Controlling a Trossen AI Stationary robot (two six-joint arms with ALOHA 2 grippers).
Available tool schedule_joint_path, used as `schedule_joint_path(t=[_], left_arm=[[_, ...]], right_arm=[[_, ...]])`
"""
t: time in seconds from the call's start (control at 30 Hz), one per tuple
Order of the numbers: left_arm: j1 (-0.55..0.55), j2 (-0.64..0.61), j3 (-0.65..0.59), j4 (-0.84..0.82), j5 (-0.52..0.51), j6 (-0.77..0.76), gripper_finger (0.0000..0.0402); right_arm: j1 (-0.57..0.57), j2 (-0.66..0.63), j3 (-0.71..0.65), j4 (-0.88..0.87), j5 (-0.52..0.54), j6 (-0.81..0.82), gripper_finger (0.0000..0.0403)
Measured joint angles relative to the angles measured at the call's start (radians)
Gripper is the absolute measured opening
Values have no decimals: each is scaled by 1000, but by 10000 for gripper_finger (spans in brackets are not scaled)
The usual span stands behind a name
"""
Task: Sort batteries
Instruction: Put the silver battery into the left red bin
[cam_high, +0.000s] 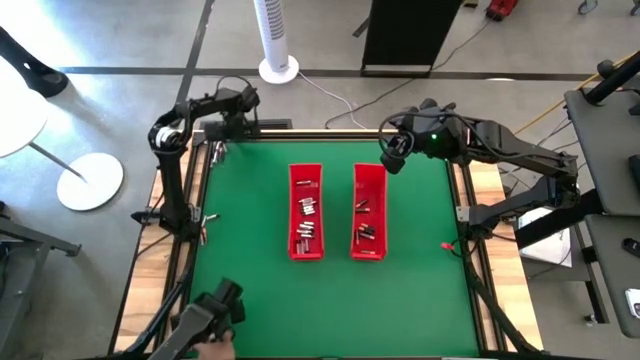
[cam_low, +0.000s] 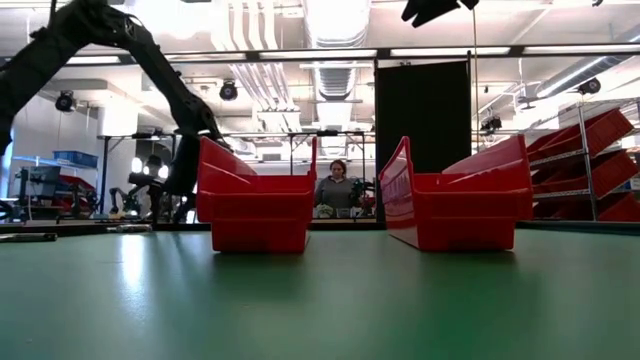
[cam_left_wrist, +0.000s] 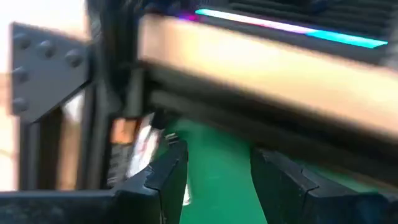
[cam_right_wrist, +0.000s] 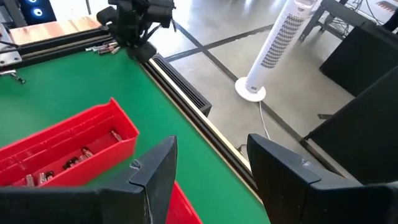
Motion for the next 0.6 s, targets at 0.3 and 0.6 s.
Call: schedule_joint_path(t=[0.3,0.6], left_arm=[[9,-93,-15,46,18,-50,155],[15,-99,-168,145,144,-265,155]], right_arm=[[-19,0,-20,2,11,-48,189],[-26,0,-72,-6,25,56,189]])
